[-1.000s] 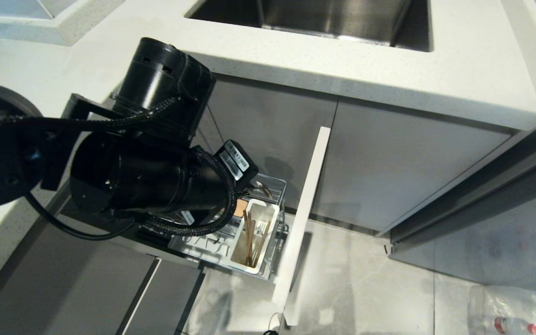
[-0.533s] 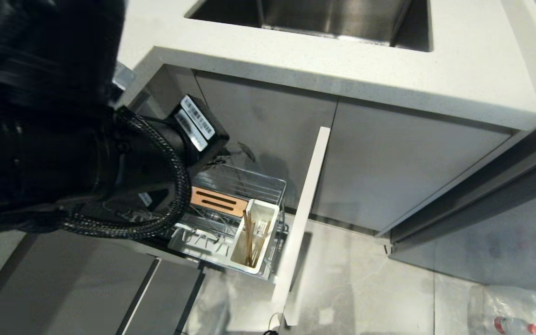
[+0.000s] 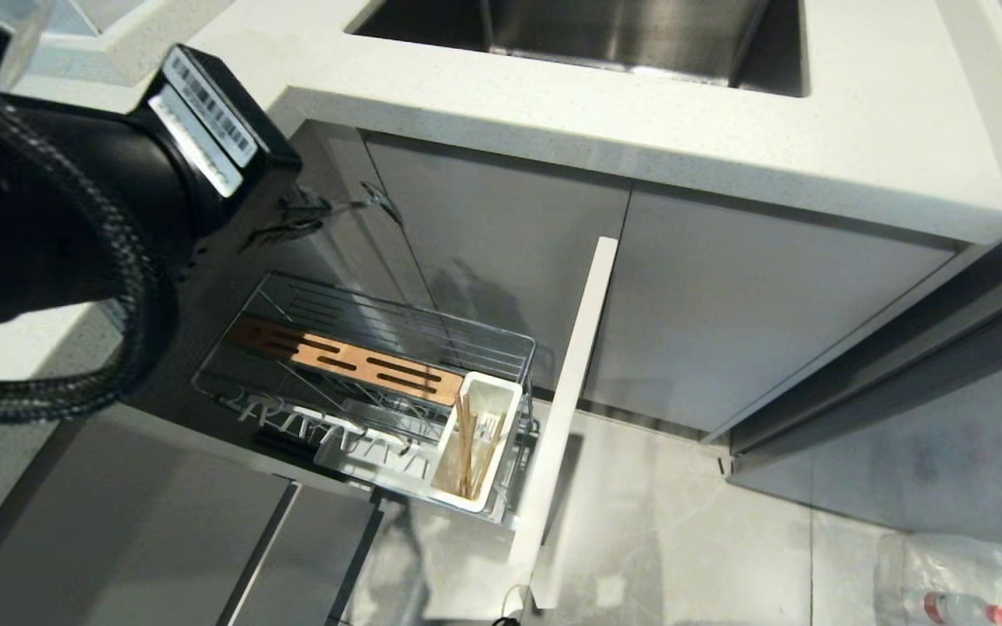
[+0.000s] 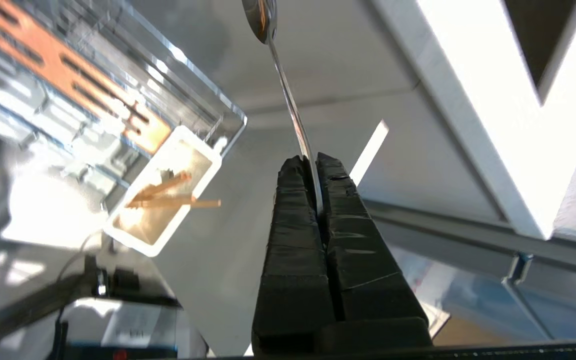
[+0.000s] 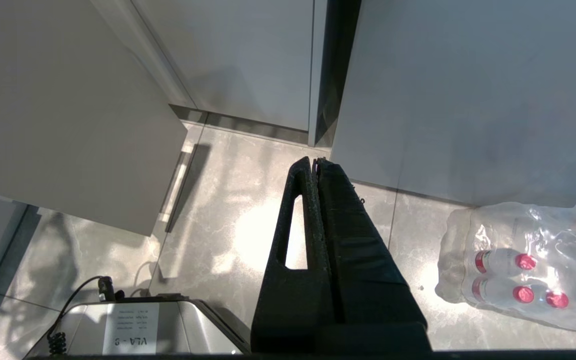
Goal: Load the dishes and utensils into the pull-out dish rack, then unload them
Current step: Take the spoon out of the cupboard
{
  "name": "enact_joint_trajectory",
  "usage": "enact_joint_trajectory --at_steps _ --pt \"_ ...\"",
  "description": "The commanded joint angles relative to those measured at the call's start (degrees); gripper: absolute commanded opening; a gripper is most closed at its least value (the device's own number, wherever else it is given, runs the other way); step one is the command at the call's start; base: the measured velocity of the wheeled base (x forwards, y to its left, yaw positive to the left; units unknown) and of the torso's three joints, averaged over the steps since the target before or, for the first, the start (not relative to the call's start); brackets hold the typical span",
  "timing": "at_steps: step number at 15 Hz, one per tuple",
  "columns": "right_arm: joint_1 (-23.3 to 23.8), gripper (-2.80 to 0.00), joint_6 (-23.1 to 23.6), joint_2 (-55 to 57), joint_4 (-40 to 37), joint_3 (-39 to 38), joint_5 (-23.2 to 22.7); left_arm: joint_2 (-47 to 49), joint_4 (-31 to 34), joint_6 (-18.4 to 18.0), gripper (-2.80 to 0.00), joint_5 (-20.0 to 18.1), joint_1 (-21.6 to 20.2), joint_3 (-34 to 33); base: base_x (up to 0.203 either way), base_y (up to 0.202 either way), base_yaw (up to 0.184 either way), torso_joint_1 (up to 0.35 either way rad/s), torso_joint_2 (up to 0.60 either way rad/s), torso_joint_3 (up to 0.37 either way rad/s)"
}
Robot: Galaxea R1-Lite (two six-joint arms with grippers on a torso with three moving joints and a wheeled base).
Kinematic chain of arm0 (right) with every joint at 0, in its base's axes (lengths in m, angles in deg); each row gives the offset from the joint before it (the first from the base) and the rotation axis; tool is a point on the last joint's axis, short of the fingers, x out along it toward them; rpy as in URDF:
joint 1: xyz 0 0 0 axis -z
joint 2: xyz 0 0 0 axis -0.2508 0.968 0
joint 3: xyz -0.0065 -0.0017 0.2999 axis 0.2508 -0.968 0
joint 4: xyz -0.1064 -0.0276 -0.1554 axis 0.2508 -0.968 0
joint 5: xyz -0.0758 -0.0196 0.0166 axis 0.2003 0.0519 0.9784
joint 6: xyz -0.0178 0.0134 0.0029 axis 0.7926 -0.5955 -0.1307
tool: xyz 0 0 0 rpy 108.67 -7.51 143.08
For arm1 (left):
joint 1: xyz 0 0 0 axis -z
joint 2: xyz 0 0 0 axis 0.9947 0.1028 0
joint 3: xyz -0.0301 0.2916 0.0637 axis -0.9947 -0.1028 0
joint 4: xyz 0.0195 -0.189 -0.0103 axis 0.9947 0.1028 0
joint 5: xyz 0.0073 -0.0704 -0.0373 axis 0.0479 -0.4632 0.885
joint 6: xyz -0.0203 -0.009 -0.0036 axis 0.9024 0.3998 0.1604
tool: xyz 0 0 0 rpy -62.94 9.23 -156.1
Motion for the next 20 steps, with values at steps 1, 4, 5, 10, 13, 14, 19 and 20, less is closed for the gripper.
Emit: enact_joint_trajectory --at_steps 1,4,5,10,13,14,19,20 --pt "0.0 -2.8 0.0 0.0 0.0 -0.1 0.0 -2.1 0.1 -0.6 -2.8 0.5 0.0 0.9 0.0 0.0 0.0 0.0 0.0 0.0" --pt "0.0 -2.8 0.0 0.0 0.0 -0.1 0.0 -5.2 0.0 -4.8 -2.8 1.8 -0.4 2.3 0.0 0.0 0.0 0.0 0.0 0.0" --pt "0.0 -2.8 0.0 0.0 0.0 -0.1 0.0 -6.1 0.0 -6.6 -2.8 1.9 -1.8 2.8 0.0 0.0 0.0 0.0 0.0 0.0" --pt "0.0 -2.8 0.0 0.0 0.0 -0.1 0.0 -11.4 -0.7 -19.3 -2.8 1.7 -9.4 5.0 0.0 0.0 0.0 0.0 0.0 0.0" --pt "0.0 -2.8 0.0 0.0 -0.1 -0.1 0.0 -13.2 -1.0 -25.1 -2.8 1.5 -15.5 5.2 0.0 0.0 0.0 0.0 0.0 0.0" --pt "0.0 -2.8 0.0 0.0 -0.1 -0.1 0.0 -13.5 -1.0 -26.8 -2.8 1.5 -18.5 5.3 0.0 0.0 0.0 0.0 0.0 0.0" --pt "0.0 -2.8 0.0 0.0 0.0 -0.1 0.0 -15.2 2.1 -36.1 -2.8 0.6 -33.2 5.2 0.0 0.0 0.0 0.0 0.0 0.0" --pt "0.0 -2.8 0.0 0.0 -0.1 -0.1 0.0 -15.2 4.1 -36.7 -2.8 0.5 -36.5 5.2 0.0 0.0 0.0 0.0 0.0 0.0"
